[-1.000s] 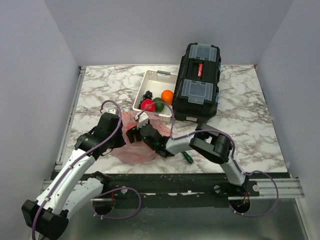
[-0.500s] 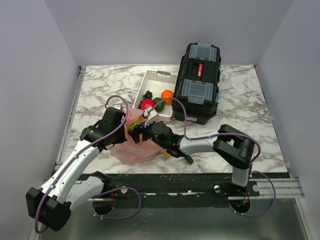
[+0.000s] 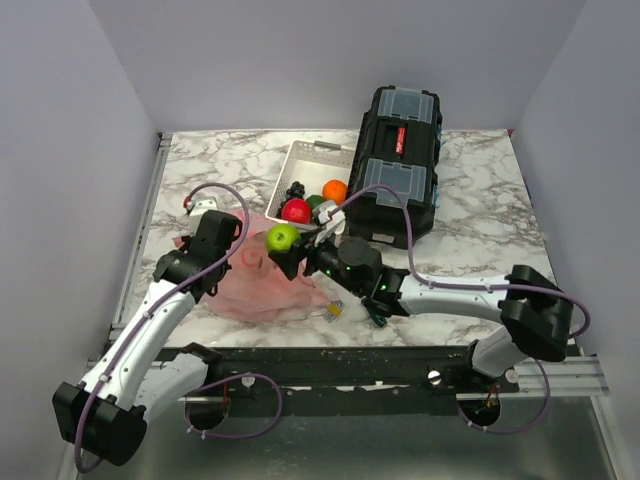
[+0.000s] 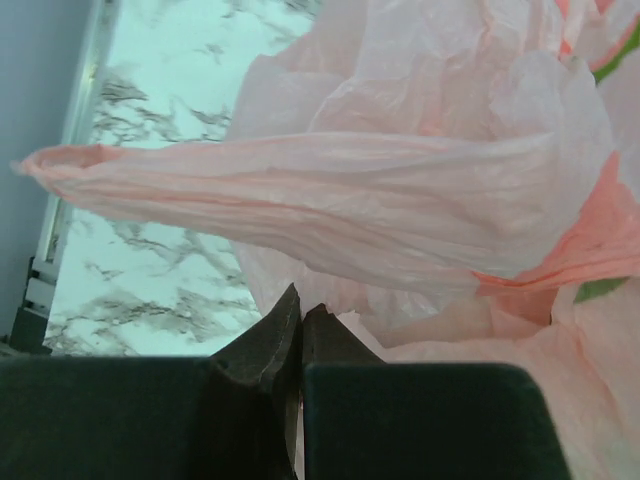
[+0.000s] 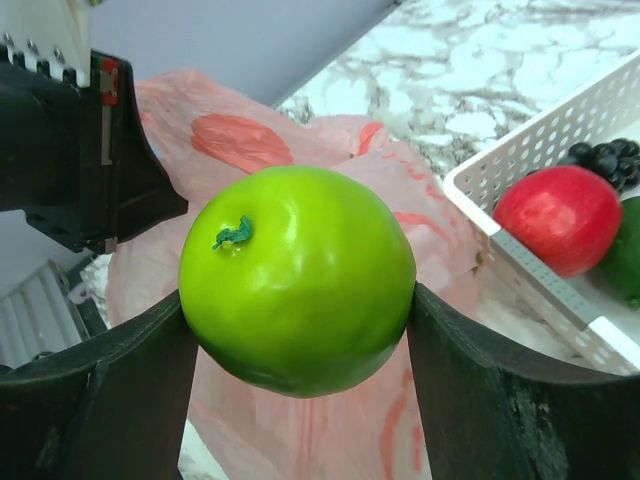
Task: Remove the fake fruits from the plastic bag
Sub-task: Take out the fake fruit from the plastic bag, then adjust the plastic bag at the center of the board, then place the fake fruit in the bin.
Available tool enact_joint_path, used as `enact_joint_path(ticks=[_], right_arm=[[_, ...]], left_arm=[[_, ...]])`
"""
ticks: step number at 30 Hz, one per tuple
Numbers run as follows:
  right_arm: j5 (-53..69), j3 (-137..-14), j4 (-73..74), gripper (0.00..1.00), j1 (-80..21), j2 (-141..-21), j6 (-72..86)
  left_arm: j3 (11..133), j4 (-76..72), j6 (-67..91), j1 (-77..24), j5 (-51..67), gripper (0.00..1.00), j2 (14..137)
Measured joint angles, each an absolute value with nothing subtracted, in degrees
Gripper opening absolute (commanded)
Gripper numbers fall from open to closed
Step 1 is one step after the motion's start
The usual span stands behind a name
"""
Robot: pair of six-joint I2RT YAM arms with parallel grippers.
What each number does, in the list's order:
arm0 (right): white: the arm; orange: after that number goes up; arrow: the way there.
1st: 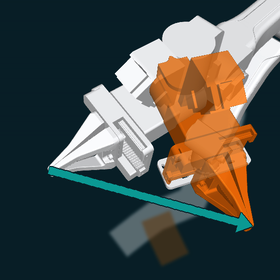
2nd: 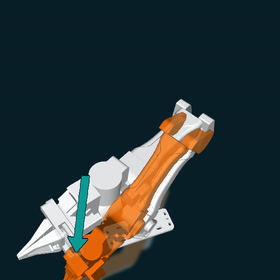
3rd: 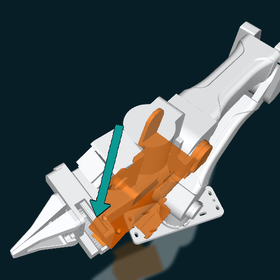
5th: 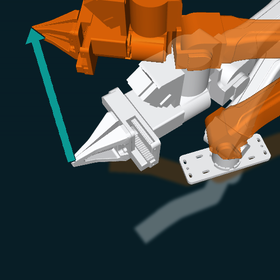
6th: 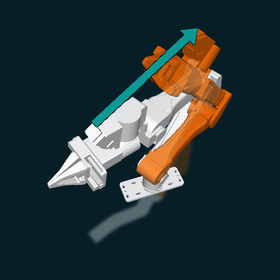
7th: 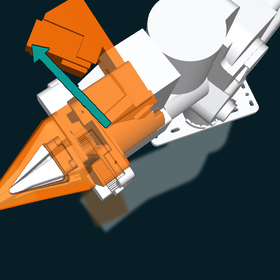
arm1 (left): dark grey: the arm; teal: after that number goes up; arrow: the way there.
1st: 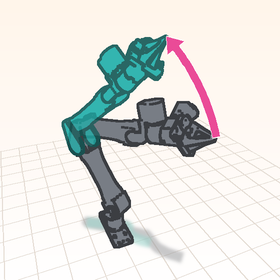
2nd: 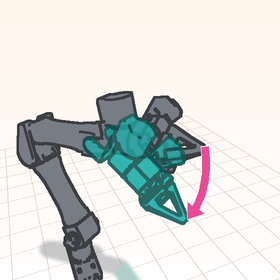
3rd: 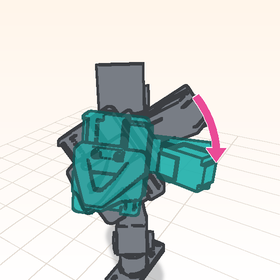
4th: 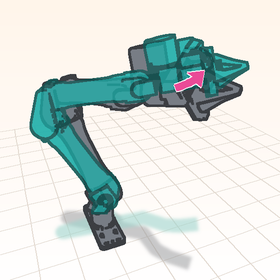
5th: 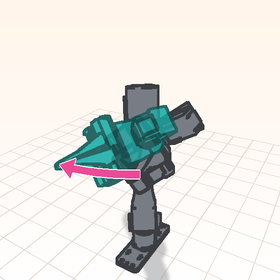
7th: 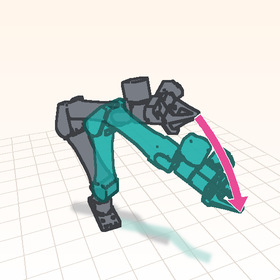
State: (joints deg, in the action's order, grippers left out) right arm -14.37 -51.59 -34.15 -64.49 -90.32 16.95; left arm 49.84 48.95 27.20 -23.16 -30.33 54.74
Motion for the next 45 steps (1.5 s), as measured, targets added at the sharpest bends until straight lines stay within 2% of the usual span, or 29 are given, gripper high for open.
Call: enact_joint_path(ticks=[5, 9, 11, 13, 20, 28, 32, 36, 40, 45], right_arm=[[-16.58, -49.93, -33.69, 0.01, -64.49, -83.77, 16.1], [-18.55, -49.8, -33.54, 0.01, -64.49, -81.36, 14.96], [-19.51, -49.74, -33.45, 0.01, -64.49, -81.06, 14.61], [-20.32, -49.52, -33.28, 0.01, -64.49, -81.06, 14.35], [-23.55, -50.19, -31.9, 0.01, -64.49, -83.07, 14.06], [-31.62, -64.84, -21.61, 0.02, -63.2, -95.53, 13.82], [-34.44, -73.43, -16.6, 0.09, -59.88, -102.43, 13.67], [-35.2, -83.0, -10.13, 0.16, -54.76, -110.28, 14.98], [-34.92, -89.78, -5.48, 0.31, -51.37, -116.25, 15.59], [-35.0, -96.44, -1.02, 0.47, -48.23, -122.02, 15.53]], left_arm=[[47.97, 48.16, 28.82, -19.03, -36.42, 0.02, 47.77], [46.54, 46.85, 29.36, -17.39, -39.94, 0.54, 41.89], [46.48, 46.15, 30.04, -17.26, -40.73, 0.69, 40.75], [46.48, 45.56, 29.76, -17.21, -41.08, 0.77, 41.21], [46.52, 45.21, 29.52, -17.21, -41.1, 0.82, 42.59], [48.47, 45.84, 28.75, -17.21, -41.06, 0.81, 37.06], [49.12, 45.8, 27.9, -17.45, -39.97, 0.8, 34.0], [49.04, 44.4, 24.8, -18.17, -33.32, 0.81, 32.91], [47.11, 40.05, 19.7, -19.35, -19.55, 0.96, 30.15], [45.17, 35.99, 15.38, -20.95, -4.16, 0.99, 28.73]])
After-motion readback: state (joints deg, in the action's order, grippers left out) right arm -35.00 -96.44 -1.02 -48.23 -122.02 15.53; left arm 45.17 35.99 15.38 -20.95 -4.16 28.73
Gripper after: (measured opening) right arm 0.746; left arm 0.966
